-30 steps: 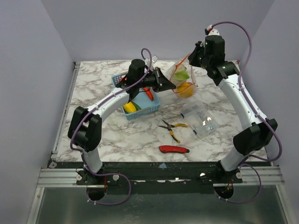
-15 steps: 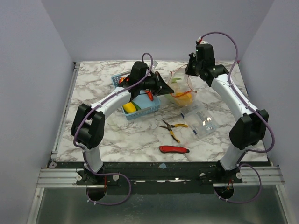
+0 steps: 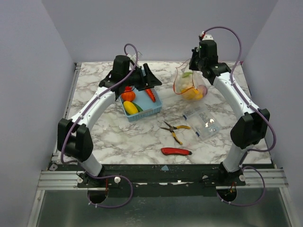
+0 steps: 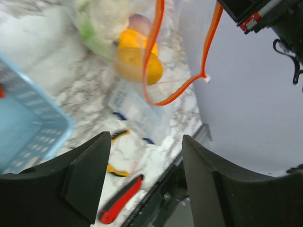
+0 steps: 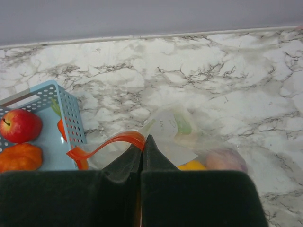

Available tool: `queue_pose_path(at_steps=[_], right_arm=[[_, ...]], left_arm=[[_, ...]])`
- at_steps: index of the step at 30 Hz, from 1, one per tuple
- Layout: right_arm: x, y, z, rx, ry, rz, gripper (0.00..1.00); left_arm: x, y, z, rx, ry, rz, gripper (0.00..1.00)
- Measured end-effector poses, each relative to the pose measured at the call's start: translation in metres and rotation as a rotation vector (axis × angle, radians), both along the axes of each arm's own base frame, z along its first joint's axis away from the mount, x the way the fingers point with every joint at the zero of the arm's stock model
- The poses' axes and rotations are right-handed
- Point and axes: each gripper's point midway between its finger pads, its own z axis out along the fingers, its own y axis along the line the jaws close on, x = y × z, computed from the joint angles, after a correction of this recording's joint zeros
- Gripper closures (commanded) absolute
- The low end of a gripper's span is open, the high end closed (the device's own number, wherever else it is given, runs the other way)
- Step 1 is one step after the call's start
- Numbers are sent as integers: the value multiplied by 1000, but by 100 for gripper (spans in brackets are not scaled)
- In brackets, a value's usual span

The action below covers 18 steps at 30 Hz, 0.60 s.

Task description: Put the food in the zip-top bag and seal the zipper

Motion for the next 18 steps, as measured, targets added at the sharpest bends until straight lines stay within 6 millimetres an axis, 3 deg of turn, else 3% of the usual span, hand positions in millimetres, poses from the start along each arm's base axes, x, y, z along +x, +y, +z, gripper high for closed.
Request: queue_pose_path(at_steps=[5,9,13,18], right_arm=[[14,2,-3,-14,6,1,99],[14,2,-4,-11,5,6,99],[8,3,-18,-11,32,21,99],[4,3,-26,-11,43,29,99]], left_arm=[[-1,50,2,185,-129,100,34],[4,75,-29,367,-131,145,34],[14,101,-76,561,-77,191,34],[29,116,-105,697,-16,221,27]])
